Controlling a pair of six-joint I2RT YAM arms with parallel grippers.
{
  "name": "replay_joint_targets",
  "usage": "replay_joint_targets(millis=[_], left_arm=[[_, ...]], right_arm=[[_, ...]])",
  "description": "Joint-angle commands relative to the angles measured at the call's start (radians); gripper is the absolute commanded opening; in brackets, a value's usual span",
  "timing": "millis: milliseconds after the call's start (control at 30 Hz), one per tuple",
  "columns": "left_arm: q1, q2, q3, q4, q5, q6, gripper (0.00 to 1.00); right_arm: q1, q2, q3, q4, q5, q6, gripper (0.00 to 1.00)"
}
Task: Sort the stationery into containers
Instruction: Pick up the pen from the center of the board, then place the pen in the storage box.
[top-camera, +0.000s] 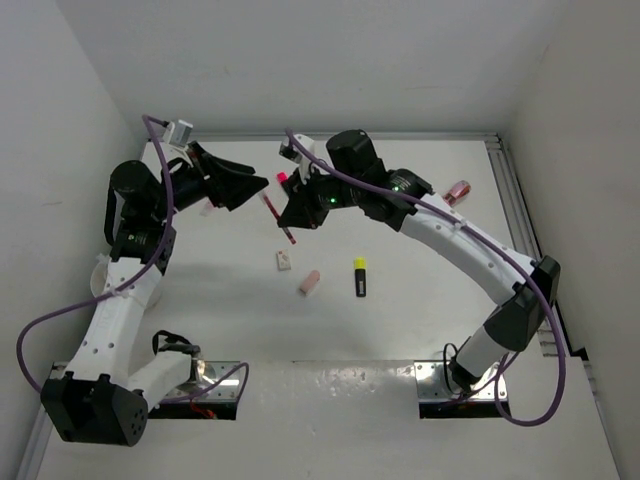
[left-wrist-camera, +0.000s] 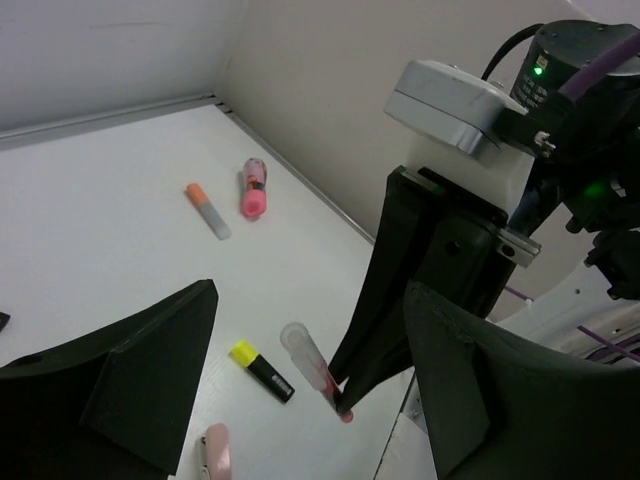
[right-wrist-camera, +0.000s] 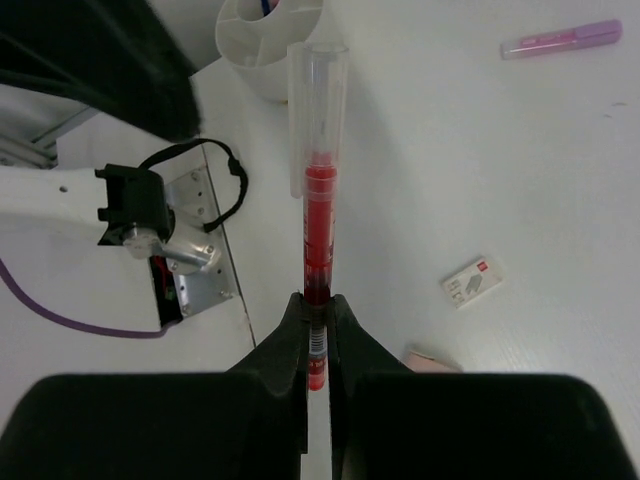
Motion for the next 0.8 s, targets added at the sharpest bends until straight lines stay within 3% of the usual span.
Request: replay_joint_targets(millis=[0, 333, 533, 600, 633, 667, 700, 767], left_arm=[[-0.008, 0.001, 0.015, 0.064, 0.006, -0.031, 0.81], [-0.024, -0.004, -0.043, 0.056, 0.003, -0.04, 0.58], [-0.024, -0.01, -0.043, 0.053, 0.012, -0.034, 0.39], [-0.022, -0.01, -0.035, 0.047, 0.013, -0.028, 0.23], [-0.021, -0.01, -0.031, 0.035, 0.013, -0.023, 0.08], [-0.021, -0.011, -0.028, 0.021, 0.009, -0.013, 0.02], [-0.01, -0.011, -0.021, 0.004, 0.003, -0.002, 0.0], [0.022, -0.014, 0.017, -0.112, -0.028, 0.09, 0.0]], right_arm=[[0.035, -0.01, 0.056, 0.022, -0.014, -0.009, 0.0], [0.062, 0.023, 0.11, 0.025, -0.002, -0.006, 0.0], [0.067, 0.031, 0.11, 0.026, 0.011, -0.004, 0.0], [0.067, 0.031, 0.11, 0.028, 0.015, -0.006, 0.0], [0.067, 0.031, 0.108, 0.025, 0.02, -0.006, 0.07], [0.065, 0.029, 0.11, 0.022, 0.028, -0.004, 0.17], [0.064, 0.029, 0.108, 0.02, 0.034, -0.006, 0.45], [0.047, 0.017, 0.107, 0.006, 0.041, -0.015, 0.63]])
